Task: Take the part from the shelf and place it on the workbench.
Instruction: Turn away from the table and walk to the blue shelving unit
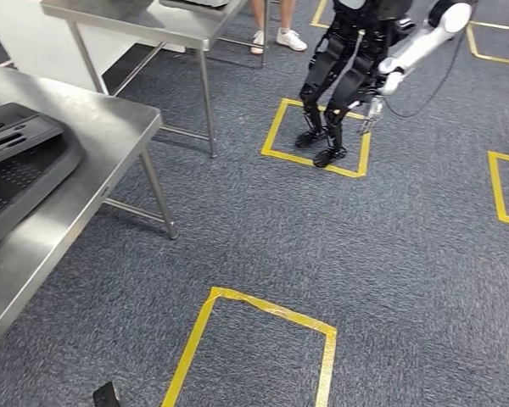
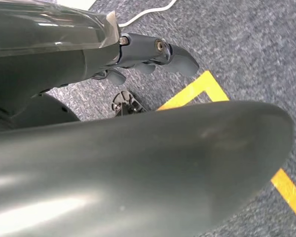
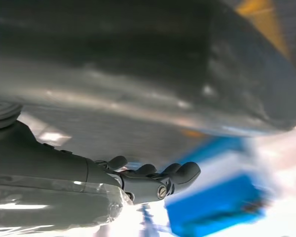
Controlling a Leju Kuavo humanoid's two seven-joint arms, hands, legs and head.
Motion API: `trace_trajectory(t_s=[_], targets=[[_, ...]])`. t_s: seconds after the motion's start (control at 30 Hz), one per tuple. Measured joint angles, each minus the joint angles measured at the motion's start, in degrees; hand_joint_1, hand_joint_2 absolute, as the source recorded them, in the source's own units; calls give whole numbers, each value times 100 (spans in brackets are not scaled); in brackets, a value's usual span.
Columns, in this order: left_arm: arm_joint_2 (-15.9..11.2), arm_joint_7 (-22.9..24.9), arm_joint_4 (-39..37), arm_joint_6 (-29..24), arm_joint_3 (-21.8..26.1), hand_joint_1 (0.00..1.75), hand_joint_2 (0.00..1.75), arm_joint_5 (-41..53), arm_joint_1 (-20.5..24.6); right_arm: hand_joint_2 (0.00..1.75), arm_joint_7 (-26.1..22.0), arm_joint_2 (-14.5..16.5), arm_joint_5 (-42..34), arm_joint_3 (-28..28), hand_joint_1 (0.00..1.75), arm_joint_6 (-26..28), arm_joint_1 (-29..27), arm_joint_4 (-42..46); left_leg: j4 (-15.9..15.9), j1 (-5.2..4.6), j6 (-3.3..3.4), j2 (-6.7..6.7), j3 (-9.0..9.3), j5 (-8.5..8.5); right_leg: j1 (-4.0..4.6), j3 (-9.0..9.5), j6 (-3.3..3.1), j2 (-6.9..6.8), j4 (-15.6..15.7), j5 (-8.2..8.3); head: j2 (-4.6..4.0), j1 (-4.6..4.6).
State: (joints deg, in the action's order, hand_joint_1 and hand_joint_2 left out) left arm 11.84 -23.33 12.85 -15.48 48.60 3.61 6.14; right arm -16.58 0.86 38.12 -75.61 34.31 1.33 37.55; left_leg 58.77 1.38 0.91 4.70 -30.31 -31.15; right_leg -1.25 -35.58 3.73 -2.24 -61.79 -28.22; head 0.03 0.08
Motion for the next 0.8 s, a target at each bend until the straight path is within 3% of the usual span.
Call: trace_trajectory(t_s=[0.07,0.13,0.2,0.27,0.33,0.37,0.4,0.43,0.5,0.53,0.6,0.63,0.7,0.73,0.8], targets=[[-1,-2,0,-20,38,0,0,0,-1,0,298,90,121,-57,0,68,55,-533,-4,-15,-80,96,59,-52,51,152,-73,-88,302,49,-1,-5],[1,-14,0,-30,68,0,0,-1,17,0,629,191,253,-77,0,80,75,-950,-27,-5,-154,166,122,-86,80,151,-172,22,289,17,0,-9],[3,-42,0,-33,81,0,0,0,36,0,885,313,368,-84,0,78,96,-1269,75,21,-209,3,123,-200,71,180,-264,129,313,11,0,-16],[-6,-67,0,-34,100,0,0,2,22,0,989,447,437,-86,0,77,153,-1512,595,15,-205,-281,-117,-486,62,201,-349,251,330,14,-1,-29],[-20,-77,0,-35,118,0,0,1,-18,0,1030,548,473,-84,0,58,204,-1690,1310,-21,-172,-385,-509,-742,82,209,-397,402,329,5,-1,-33],[-25,-85,0,-32,122,0,0,0,-32,0,1051,597,495,-83,0,29,214,-1764,1520,-41,-153,-399,-654,-751,95,220,-410,489,328,-1,-1,-34],[-28,-99,0,-25,123,0,0,0,-38,0,1071,637,522,-81,0,-13,215,-1827,1533,-58,-126,-412,-713,-648,107,235,-418,576,327,-9,-1,-34],[-32,-119,0,-11,124,0,0,0,-38,0,1085,678,557,-76,0,-62,215,-1885,1351,-74,-90,-437,-686,-448,118,255,-422,669,327,-17,-1,-34],[-43,-164,0,29,124,0,0,0,-35,0,1089,745,638,-58,0,-156,223,-1975,682,-92,-10,-619,-467,1,137,285,-417,825,319,-37,0,-32],[-51,-185,0,49,125,0,0,2,-37,0,1084,776,682,-41,0,-195,235,-2010,391,-89,7,-729,-361,125,143,282,-404,903,309,-46,0,-31],[-62,-217,0,79,126,0,0,2,-36,0,1072,818,764,-2,0,-269,237,-2067,136,-88,15,-849,-260,161,137,255,-360,1029,298,-52,0,-27],[-64,-231,0,98,126,0,0,2,-30,0,1062,831,814,26,0,-312,226,-2092,91,-83,17,-811,-239,153,124,240,-328,1095,301,-52,-1,-27],[-63,-251,0,139,126,0,0,-1,-14,0,1043,863,913,86,0,-400,202,-2142,47,-69,59,-698,-203,166,128,215,-256,969,243,-113,-1,-19],[-62,-259,0,157,126,0,0,0,-15,0,1033,880,969,122,0,-439,208,-2165,22,-54,84,-626,-181,168,133,150,-221,802,98,-210,-1,-10],[-63,-269,0,185,128,0,0,1,-42,0,1016,903,1088,205,0,-502,249,-2197,4,-48,115,-453,-143,143,117,-167,-151,430,-537,-533,-1,8]])
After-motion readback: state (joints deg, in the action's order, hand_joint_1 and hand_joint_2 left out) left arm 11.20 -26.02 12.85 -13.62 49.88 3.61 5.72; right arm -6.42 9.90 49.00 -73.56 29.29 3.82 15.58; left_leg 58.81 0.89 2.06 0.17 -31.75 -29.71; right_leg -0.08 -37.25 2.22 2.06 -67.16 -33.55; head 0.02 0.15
